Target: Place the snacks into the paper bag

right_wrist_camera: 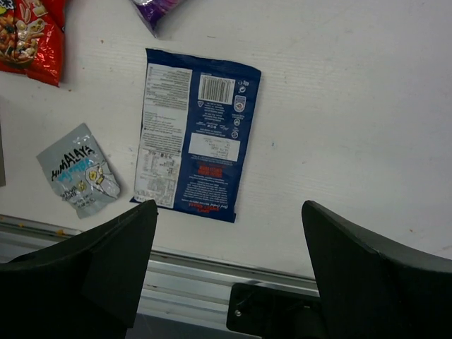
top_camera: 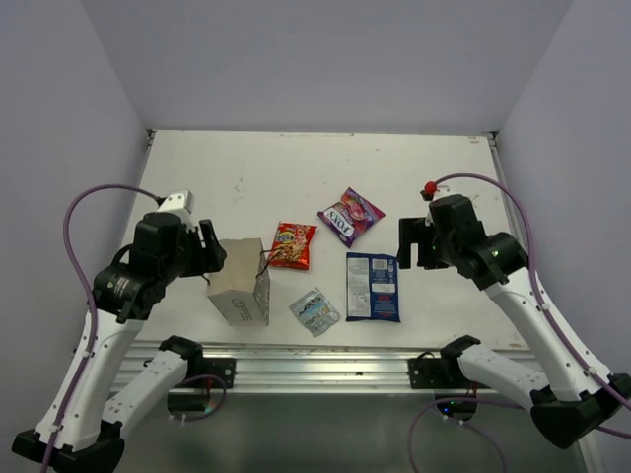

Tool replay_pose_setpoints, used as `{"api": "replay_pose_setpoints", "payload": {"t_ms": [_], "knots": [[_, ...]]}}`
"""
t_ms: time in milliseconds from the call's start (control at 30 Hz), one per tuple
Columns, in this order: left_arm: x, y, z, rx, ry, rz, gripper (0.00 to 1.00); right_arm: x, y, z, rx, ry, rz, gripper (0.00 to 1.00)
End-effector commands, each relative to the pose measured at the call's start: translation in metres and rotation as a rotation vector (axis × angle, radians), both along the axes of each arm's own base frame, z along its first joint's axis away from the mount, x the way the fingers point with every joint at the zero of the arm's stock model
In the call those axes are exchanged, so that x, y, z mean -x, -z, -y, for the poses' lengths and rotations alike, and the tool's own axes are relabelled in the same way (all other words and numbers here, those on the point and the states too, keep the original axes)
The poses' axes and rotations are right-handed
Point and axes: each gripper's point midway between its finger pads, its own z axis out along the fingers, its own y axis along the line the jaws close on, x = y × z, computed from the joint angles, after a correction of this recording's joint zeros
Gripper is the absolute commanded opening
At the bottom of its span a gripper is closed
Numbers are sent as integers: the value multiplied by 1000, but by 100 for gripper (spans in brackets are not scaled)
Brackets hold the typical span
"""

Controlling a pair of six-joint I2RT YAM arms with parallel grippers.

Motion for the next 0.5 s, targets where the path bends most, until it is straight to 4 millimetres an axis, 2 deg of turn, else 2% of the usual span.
{"api": "replay_pose_setpoints", "payload": {"t_ms": [0,100,233,333,367,467], "knots": [[-7,10,4,-10,26,-2,64,-5,0,0,-5,19,29,88],[-9,13,2,-21,21,-4,45,-4,6,-1,-5,19,11,88],[-10,17,3,-29,27,-11,34,-4,18,-1,5,21,-16,88],[-12,20,3,-32,30,-17,12,-5,31,-2,13,22,-34,88],[-12,21,3,-33,30,-19,0,-5,35,-1,19,24,-40,88],[-12,24,4,-34,34,-26,0,-7,59,-1,39,33,-67,90]]}}
